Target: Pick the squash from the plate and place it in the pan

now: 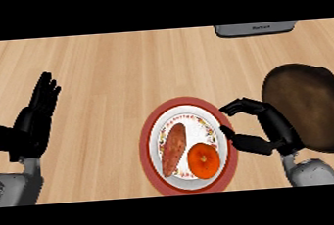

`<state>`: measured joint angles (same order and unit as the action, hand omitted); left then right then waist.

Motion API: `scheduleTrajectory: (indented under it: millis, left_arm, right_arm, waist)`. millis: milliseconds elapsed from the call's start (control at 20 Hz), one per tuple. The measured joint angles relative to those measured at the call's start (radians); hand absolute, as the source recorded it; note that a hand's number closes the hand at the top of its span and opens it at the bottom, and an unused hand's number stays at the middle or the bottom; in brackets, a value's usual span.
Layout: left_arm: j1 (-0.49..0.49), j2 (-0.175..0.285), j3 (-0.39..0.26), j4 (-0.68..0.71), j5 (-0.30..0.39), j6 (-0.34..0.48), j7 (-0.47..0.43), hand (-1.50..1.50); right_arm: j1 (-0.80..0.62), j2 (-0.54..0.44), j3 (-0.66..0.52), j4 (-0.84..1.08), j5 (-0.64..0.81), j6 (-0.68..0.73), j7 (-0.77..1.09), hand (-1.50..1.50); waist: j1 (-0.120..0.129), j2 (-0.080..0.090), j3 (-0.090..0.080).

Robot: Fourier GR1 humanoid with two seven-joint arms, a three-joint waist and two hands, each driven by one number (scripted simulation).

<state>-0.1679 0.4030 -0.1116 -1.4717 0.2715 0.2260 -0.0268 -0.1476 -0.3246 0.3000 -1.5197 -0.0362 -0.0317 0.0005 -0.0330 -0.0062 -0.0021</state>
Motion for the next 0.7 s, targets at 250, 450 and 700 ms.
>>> scheduleTrajectory:
  millis: [250, 450, 700]
  left_arm:
    - [-0.001, 0.007, 0.017, 0.002, -0.013, 0.033, 0.034, 0.00]
    - [-0.012, 0.005, 0.015, 0.007, -0.025, 0.036, 0.051, 0.00]
    - [-0.019, 0.012, 0.023, 0.004, -0.022, 0.021, 0.057, 0.00]
  right_arm:
    - [0.182, -0.093, -0.011, -0.213, 0.171, -0.153, -0.052, -1.50]
    - [0.292, -0.230, -0.057, -0.447, 0.212, -0.128, 0.048, -1.50]
    - [0.317, -0.408, -0.087, -0.680, 0.235, 0.007, 0.294, -1.50]
  waist:
    - [-0.025, -0.008, 0.000]
    - [-0.017, -0.006, 0.000]
    - [-0.001, -0.003, -0.002]
